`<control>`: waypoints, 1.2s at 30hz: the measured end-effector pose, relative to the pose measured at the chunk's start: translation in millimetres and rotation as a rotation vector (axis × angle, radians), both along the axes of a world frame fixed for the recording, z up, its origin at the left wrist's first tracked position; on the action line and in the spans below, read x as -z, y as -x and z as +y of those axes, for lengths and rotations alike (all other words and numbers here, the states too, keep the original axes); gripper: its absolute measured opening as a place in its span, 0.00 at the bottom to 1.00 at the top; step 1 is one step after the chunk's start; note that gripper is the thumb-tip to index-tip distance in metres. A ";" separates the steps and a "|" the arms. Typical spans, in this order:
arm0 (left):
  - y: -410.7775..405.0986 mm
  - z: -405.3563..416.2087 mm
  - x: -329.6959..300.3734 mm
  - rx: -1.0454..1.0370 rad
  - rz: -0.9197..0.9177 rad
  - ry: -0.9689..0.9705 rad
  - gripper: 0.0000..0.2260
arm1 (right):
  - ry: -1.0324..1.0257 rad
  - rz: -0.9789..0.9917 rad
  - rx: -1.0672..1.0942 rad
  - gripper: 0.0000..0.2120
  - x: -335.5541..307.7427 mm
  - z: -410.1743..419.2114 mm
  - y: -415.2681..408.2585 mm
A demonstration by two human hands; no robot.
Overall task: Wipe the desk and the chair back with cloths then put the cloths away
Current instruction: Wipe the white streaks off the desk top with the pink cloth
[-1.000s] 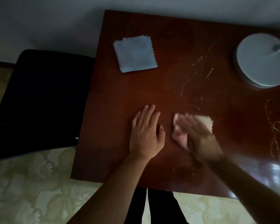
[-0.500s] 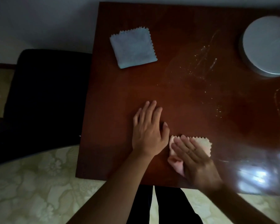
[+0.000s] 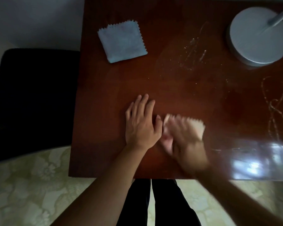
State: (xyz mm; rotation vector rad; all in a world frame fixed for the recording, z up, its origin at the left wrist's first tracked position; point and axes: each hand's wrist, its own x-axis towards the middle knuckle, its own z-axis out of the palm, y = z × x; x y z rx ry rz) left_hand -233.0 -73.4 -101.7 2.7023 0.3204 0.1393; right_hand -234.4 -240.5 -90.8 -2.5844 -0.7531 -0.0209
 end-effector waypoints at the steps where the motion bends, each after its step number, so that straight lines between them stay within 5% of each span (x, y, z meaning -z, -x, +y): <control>1: 0.0 -0.1 -0.8 -0.002 -0.005 0.007 0.22 | -0.013 -0.033 -0.051 0.19 2.5 -6.2 28.3; 5: 0.6 0.0 -0.4 0.014 -0.016 0.013 0.22 | 0.035 -0.084 -0.142 0.20 9.4 -44.5 49.6; 11: 0.9 0.2 0.5 0.015 -0.001 0.006 0.22 | 0.063 -0.015 0.370 0.25 4.8 -13.6 -80.1; 16: 0.5 2.0 3.4 -0.012 -0.094 0.090 0.20 | 0.032 -0.107 0.121 0.19 20.8 41.2 13.3; 21: 1.6 2.3 6.7 0.005 -0.091 0.070 0.19 | 0.077 -0.100 -0.201 0.23 19.0 -17.4 50.2; 29: 0.6 1.5 4.6 0.008 -0.044 0.039 0.20 | 0.134 -0.084 0.337 0.22 17.5 -22.4 -79.1; 36: 0.4 1.9 5.7 0.000 -0.083 0.056 0.19 | 0.079 -0.187 -0.073 0.19 15.5 0.4 35.3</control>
